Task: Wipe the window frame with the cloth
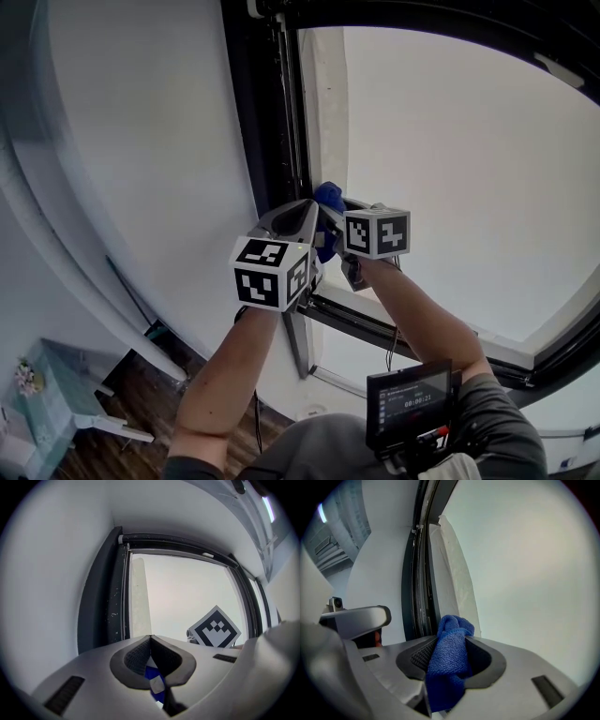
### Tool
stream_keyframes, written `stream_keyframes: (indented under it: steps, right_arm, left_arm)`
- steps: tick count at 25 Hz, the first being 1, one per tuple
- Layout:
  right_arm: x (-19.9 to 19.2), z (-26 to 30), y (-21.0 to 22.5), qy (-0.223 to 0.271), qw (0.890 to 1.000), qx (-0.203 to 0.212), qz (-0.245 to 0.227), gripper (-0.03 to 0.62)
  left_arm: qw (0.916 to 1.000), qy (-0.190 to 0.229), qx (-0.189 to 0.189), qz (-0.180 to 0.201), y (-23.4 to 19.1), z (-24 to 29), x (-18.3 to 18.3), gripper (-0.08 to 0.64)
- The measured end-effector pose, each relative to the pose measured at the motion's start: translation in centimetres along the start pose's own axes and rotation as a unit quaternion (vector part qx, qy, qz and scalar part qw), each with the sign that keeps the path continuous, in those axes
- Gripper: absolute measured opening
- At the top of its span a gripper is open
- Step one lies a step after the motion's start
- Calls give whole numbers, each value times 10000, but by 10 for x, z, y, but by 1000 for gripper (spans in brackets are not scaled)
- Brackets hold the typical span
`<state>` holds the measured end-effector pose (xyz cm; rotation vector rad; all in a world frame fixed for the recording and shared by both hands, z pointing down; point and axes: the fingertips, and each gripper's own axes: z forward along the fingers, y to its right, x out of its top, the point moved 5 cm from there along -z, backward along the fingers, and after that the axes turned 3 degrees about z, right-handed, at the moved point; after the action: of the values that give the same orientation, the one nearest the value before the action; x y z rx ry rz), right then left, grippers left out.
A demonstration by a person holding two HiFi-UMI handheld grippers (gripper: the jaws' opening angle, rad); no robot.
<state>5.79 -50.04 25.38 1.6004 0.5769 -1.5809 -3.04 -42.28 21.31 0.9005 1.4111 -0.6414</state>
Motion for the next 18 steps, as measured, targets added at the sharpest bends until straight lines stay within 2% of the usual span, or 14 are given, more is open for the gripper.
stream_keyframes:
  steps: [11,18]
  right_arm:
    - [55,-5,-13,341,9991,99,-245,170]
    - [90,-7,-20,608,9973,108,-406,170]
  left_arm:
    - [10000,19,-47,46,-6,3,33,9]
    - [9994,46,-51,354,-6,8,56,9]
